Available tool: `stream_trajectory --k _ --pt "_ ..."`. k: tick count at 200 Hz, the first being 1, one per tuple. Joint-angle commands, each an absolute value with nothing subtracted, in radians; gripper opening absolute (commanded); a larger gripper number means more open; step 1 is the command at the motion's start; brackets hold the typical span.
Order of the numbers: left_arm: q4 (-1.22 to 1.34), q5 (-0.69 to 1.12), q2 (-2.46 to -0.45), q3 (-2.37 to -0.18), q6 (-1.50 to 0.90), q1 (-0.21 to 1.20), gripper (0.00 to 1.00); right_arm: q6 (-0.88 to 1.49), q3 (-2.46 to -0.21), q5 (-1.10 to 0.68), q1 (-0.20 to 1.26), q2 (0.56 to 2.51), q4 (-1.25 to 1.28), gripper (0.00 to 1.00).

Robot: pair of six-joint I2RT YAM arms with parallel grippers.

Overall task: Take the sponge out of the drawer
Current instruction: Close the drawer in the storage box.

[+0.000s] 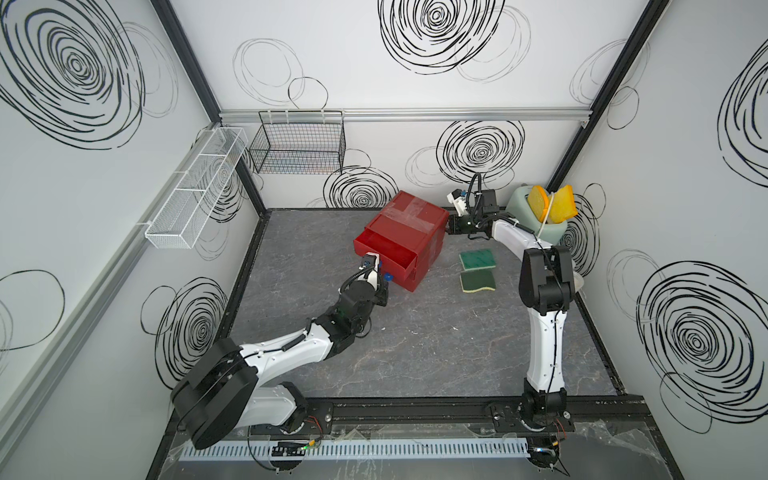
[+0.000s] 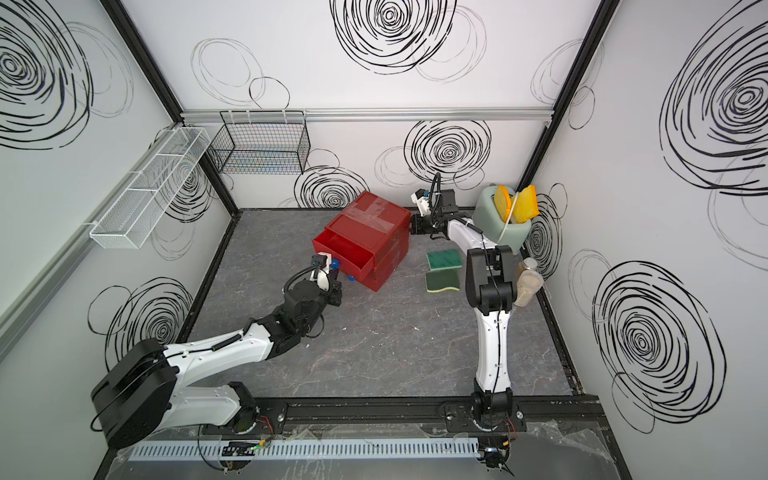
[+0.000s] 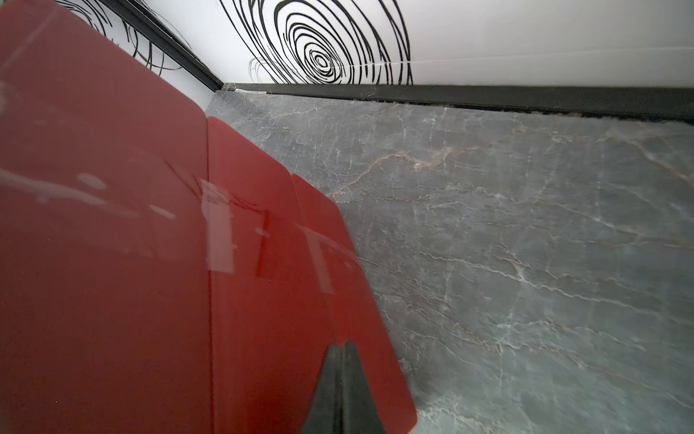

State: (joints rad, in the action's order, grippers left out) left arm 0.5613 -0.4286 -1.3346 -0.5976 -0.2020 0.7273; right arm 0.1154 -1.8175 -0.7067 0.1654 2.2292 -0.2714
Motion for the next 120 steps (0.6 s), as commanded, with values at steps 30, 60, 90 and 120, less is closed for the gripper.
stream_trajectory --k 30,60,90,120 --pt "0.697 -0.367 -1.437 -0.684 -0.175 0.719 0.00 0.044 -1.783 -0.730 0.163 2.146 -0.297 0.00" --pt "0.724 -0.356 -1.484 -0.698 -0.176 0.714 0.00 0.044 -1.752 -0.737 0.164 2.124 -0.285 0.00" --pt "0.755 -0.338 -1.526 -0.715 -0.180 0.695 0.00 0.034 -1.719 -0.738 0.169 2.098 -0.279 0.00" --pt "0.778 -0.312 -1.562 -0.748 -0.179 0.687 0.00 0.011 -1.706 -0.733 0.169 2.079 -0.301 0.00"
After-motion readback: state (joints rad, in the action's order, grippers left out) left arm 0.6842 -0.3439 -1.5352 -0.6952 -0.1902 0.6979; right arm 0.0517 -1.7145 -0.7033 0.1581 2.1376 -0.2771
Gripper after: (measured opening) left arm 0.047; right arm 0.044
